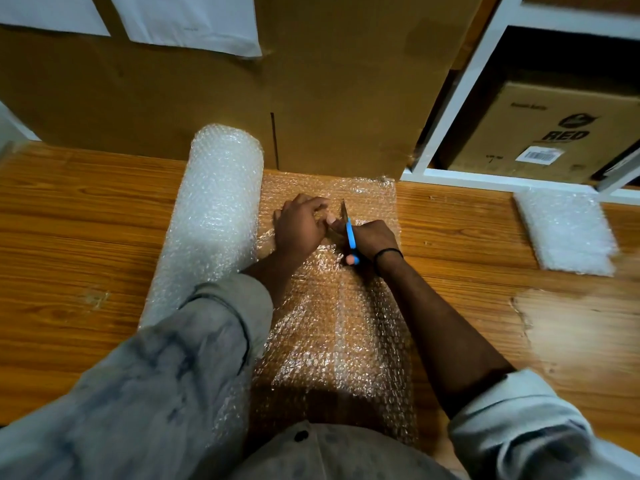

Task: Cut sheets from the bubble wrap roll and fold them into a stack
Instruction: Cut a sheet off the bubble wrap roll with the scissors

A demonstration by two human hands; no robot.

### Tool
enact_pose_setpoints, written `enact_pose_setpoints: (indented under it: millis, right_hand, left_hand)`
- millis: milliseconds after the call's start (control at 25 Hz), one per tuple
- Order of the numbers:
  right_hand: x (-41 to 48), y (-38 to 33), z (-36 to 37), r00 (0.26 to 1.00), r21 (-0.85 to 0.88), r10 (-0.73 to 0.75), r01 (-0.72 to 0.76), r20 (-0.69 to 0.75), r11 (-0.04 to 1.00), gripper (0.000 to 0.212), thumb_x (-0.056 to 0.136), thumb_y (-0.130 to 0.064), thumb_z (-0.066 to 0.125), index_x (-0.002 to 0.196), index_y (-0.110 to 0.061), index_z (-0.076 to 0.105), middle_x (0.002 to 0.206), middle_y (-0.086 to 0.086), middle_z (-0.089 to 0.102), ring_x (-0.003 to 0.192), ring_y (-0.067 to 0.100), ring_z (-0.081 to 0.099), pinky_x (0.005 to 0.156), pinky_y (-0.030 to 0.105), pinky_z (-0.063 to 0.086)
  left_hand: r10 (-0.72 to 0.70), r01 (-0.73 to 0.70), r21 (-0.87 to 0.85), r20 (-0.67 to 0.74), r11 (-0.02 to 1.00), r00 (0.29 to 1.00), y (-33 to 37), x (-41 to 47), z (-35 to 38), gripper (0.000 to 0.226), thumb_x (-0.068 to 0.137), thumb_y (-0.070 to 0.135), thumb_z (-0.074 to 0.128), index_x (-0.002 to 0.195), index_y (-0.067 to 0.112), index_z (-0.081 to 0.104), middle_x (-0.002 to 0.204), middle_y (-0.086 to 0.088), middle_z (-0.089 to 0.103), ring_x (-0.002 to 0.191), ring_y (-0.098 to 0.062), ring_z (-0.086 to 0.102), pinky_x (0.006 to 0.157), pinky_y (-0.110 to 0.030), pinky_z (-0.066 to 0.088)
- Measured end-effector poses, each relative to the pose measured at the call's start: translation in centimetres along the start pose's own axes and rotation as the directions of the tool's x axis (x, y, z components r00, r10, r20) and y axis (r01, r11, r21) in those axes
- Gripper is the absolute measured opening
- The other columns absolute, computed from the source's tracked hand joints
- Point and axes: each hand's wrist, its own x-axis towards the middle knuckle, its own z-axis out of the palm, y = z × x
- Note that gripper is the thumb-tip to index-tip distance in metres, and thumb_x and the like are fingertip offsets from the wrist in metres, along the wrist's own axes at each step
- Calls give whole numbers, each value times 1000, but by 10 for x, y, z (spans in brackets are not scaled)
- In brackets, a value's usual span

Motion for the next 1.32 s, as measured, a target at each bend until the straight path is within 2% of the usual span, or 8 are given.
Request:
enact_pose_setpoints:
  millis: [120, 280, 480, 600, 760, 960, 1240, 1320]
  right_hand:
    - [2, 0, -2, 1000, -18, 6, -6, 9, 1000, 61, 76, -63, 80, 90, -4, 75, 84, 10, 70, 64, 17, 58, 50, 27, 36]
    - [4, -6, -2, 1000, 28, 18, -19, 22, 999, 61, 74, -66, 79, 85, -7, 72, 78, 6, 70, 58, 15, 61, 41, 20, 38]
    - [8, -17, -3, 999, 114, 22, -26, 30, 993, 53, 79, -54, 80, 86, -2, 72, 75, 10, 70, 32, 7, 57, 33, 13, 34]
    - [16, -22, -1, 1000, 133, 11, -15, 29, 991, 57, 77, -57, 81, 87, -2, 69, 80, 12, 69, 34, 9, 59, 33, 14, 35]
    - [23, -29, 0, 1000, 76, 14, -16, 26, 997, 63, 72, -65, 82, 86, -5, 70, 84, 10, 73, 55, 19, 67, 45, 22, 42]
    - [22, -34, -6, 1000, 134, 19, -22, 21, 991, 51, 76, -52, 86, 79, -6, 65, 68, 6, 64, 29, 6, 53, 32, 14, 33]
    - [27, -39, -4, 999, 222, 30, -35, 26, 974, 69, 70, -62, 87, 95, 1, 72, 90, 13, 74, 34, 13, 61, 35, 15, 39]
    - [27, -41, -4, 999, 189, 35, -36, 7, 981, 65, 72, -60, 86, 92, 0, 71, 83, 10, 72, 30, 7, 56, 33, 13, 35]
  left_hand:
    - [15, -16, 58, 17, 998, 1000, 2, 11, 9, 27, 86, 25, 73, 110, 36, 73, 116, 7, 63, 114, -23, 55, 88, -37, 29]
    - [-28, 27, -16, -55, 1000, 998, 5, 14, 14, 19, 86, 20, 69, 97, 35, 72, 106, 13, 64, 107, -21, 55, 82, -35, 24]
    - [42, -42, -11, -67, 999, 997, 2, 12, 17, 17, 94, 24, 61, 105, 35, 69, 115, 13, 67, 111, -21, 53, 85, -35, 24]
    - [64, -67, -21, -109, 998, 992, 1, 13, 18, 20, 99, 21, 59, 113, 31, 70, 120, 9, 68, 112, -23, 56, 86, -34, 25]
    - [74, -78, -35, -117, 996, 990, -1, 12, 19, 19, 100, 24, 58, 113, 30, 70, 119, 10, 68, 112, -21, 56, 85, -31, 22]
    - [79, -86, -52, -115, 995, 990, 1, 11, 16, 23, 95, 17, 62, 113, 30, 69, 118, 10, 67, 111, -21, 56, 87, -33, 25]
    - [54, -60, -51, -111, 997, 992, 2, 11, 16, 26, 95, 17, 64, 120, 22, 69, 121, 5, 68, 115, -24, 57, 90, -33, 27]
    - [49, -56, -58, -111, 997, 993, 2, 12, 16, 27, 95, 17, 64, 121, 21, 69, 121, 5, 68, 115, -24, 57, 90, -33, 27]
